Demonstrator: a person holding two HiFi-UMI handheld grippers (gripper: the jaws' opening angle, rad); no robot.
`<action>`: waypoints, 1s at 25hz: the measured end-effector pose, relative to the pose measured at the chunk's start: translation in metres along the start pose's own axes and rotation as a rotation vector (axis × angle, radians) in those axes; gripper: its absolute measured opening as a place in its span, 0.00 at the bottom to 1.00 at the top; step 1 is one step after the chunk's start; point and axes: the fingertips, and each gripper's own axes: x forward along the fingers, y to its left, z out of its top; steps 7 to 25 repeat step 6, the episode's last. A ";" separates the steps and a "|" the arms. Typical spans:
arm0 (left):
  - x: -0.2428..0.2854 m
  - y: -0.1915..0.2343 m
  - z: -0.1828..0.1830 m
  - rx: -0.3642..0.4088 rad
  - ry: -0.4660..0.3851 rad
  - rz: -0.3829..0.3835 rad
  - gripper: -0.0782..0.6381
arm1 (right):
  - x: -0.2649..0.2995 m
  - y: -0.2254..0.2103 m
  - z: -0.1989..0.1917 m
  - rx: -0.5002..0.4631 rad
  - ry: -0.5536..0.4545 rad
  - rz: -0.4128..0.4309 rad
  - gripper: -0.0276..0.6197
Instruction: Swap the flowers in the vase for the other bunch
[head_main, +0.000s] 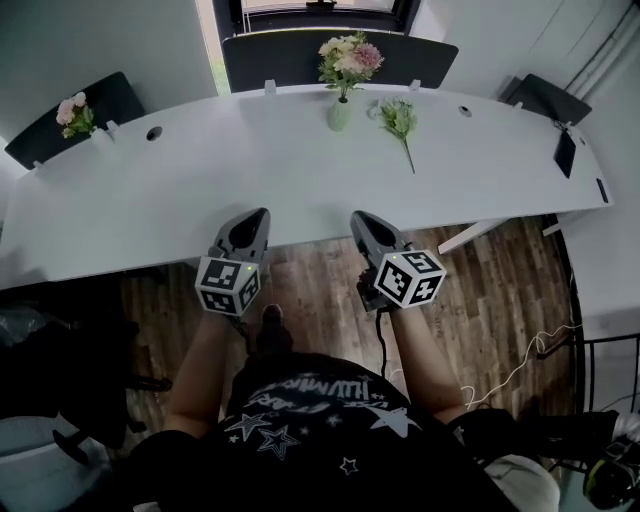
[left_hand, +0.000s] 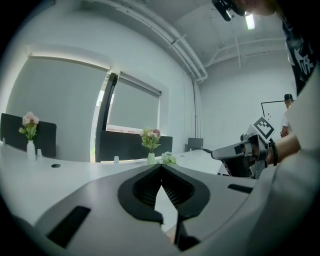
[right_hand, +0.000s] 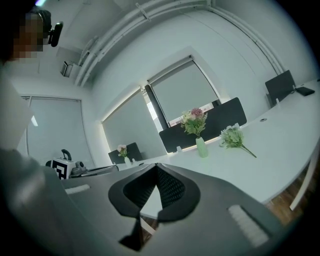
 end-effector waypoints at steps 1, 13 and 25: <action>-0.008 -0.008 -0.001 -0.003 -0.002 0.011 0.12 | -0.009 0.006 -0.003 -0.006 0.005 0.015 0.05; -0.048 -0.054 -0.007 -0.017 -0.014 0.032 0.12 | -0.060 0.029 -0.021 -0.041 0.030 0.071 0.05; -0.048 -0.054 -0.007 -0.017 -0.014 0.032 0.12 | -0.060 0.029 -0.021 -0.041 0.030 0.071 0.05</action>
